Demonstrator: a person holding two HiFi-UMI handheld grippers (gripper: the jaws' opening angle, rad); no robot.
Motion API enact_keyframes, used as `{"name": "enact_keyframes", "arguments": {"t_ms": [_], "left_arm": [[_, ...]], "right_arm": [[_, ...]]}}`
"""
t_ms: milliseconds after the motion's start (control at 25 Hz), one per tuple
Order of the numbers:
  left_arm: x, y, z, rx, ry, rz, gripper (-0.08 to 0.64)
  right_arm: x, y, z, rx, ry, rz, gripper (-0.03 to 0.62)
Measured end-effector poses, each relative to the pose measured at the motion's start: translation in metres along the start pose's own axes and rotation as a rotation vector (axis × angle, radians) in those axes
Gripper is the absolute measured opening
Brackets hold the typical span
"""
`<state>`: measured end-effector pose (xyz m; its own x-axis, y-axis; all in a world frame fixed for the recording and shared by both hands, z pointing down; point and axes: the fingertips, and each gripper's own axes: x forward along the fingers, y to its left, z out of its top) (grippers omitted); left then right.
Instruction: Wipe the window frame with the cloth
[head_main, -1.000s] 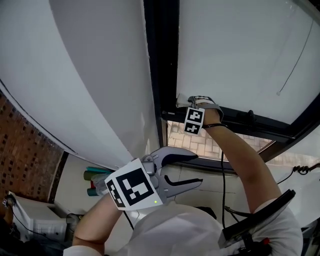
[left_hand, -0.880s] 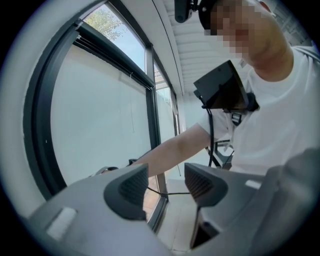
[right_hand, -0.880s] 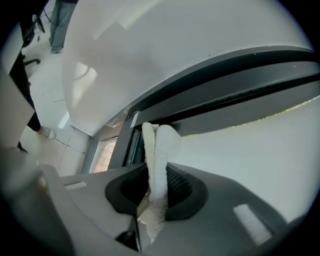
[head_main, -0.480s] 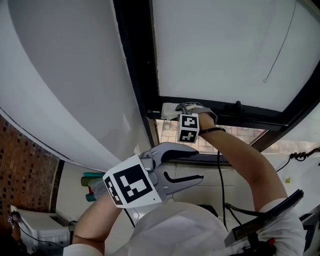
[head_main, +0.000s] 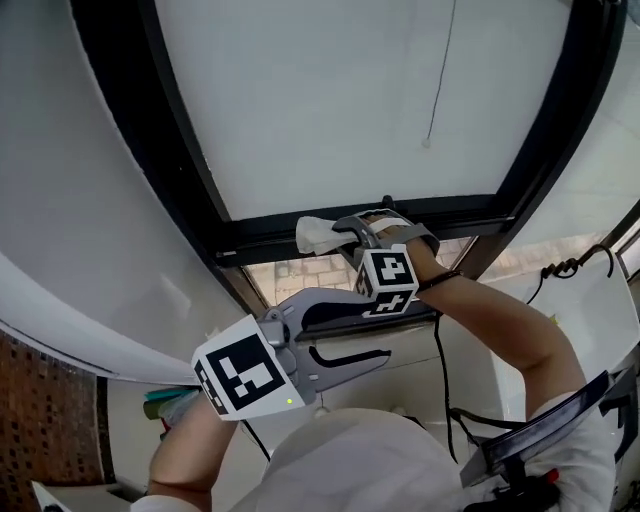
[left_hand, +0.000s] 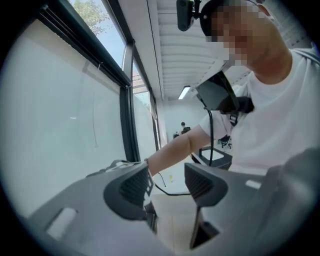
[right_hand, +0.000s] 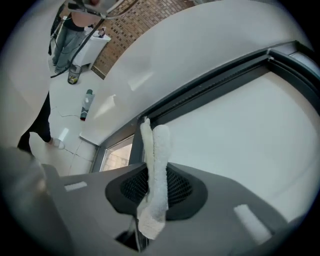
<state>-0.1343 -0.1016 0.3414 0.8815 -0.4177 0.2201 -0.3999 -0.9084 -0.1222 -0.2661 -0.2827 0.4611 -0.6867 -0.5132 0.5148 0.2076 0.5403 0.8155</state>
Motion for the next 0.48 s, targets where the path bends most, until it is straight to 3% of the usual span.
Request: {"name": "enact_keyframes", "arguments": {"t_ms": [280, 480], "left_arm": [[0.062, -0.001, 0.019, 0.003, -0.005, -0.071, 0.244], [0.102, -0.003, 0.026, 0.009, 0.004, -0.080, 0.244]], "right_arm": [[-0.072, -0.015, -0.166, 0.074, 0.188, -0.067, 0.071], [-0.103, -0.025, -0.263, 0.084, 0.280, -0.099, 0.071]]}}
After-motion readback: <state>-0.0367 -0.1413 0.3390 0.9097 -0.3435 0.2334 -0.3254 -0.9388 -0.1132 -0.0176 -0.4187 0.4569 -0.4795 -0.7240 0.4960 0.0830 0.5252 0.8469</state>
